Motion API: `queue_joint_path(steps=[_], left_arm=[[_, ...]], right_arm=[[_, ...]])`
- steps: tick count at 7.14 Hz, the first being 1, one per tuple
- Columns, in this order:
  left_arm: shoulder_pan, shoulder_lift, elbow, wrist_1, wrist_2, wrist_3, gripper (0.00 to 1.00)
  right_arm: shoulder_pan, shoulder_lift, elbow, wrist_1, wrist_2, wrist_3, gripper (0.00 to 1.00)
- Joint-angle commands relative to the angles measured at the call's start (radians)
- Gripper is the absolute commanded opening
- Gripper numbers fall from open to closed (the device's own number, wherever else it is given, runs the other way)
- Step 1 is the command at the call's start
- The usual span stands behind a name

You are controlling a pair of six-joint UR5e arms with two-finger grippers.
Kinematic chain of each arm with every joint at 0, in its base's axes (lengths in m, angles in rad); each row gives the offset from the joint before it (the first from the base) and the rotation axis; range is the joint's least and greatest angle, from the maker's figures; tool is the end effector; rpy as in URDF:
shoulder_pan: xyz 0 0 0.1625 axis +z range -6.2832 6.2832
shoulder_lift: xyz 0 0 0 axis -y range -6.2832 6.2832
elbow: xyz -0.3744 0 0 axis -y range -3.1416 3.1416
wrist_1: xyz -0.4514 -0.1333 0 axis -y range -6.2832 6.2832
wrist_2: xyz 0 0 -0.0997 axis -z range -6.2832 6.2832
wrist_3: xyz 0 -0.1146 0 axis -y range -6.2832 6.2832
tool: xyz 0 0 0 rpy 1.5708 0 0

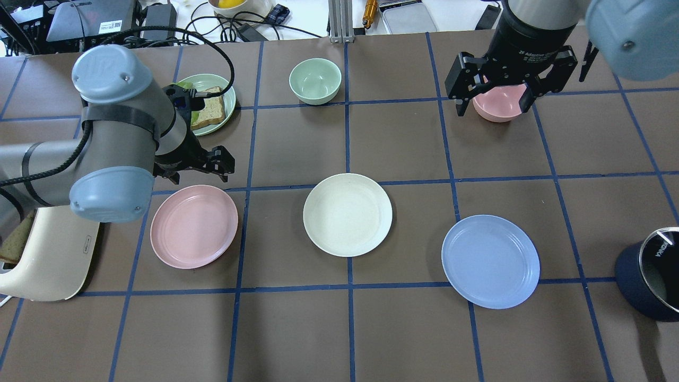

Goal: Stack three plates with pink and blue
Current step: 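Move the left gripper down to the pink plate and grasp its rim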

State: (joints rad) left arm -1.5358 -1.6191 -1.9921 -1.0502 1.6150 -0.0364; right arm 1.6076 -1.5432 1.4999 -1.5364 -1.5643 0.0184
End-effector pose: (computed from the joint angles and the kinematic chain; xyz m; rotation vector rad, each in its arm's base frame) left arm -0.1098 -0.5302 0.2229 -0.1123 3.0944 -0.0790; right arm 0.1546 -0.5567 0.4426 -0.0289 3.1347 -0.0137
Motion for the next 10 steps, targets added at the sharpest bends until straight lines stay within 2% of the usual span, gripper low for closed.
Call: queue_joint_path(steps=[1,3,5,6,8,10], left_arm=[[-0.007,-0.011,-0.091,0.069,-0.032,-0.065,1.0],[-0.007,-0.028,-0.193,0.221,-0.03,-0.062,0.98],[-0.006,-0.054,-0.244,0.272,-0.027,-0.065,0.84],[-0.006,-0.076,-0.244,0.274,-0.026,-0.065,0.69],[-0.007,-0.103,-0.243,0.301,-0.029,-0.065,0.67],[-0.007,-0.126,-0.237,0.309,-0.021,-0.046,0.43]], right_arm=[[-0.002,0.005,0.0,-0.001,-0.002,-0.002,1.0],[-0.005,0.003,-0.003,-0.004,-0.005,0.0,1.0],[-0.005,0.0,-0.004,-0.007,-0.005,0.014,1.0],[-0.005,0.009,0.005,-0.002,-0.008,0.017,1.0],[-0.005,0.009,0.008,-0.008,0.004,0.014,1.0],[-0.005,0.012,0.011,-0.014,-0.009,0.014,1.0]])
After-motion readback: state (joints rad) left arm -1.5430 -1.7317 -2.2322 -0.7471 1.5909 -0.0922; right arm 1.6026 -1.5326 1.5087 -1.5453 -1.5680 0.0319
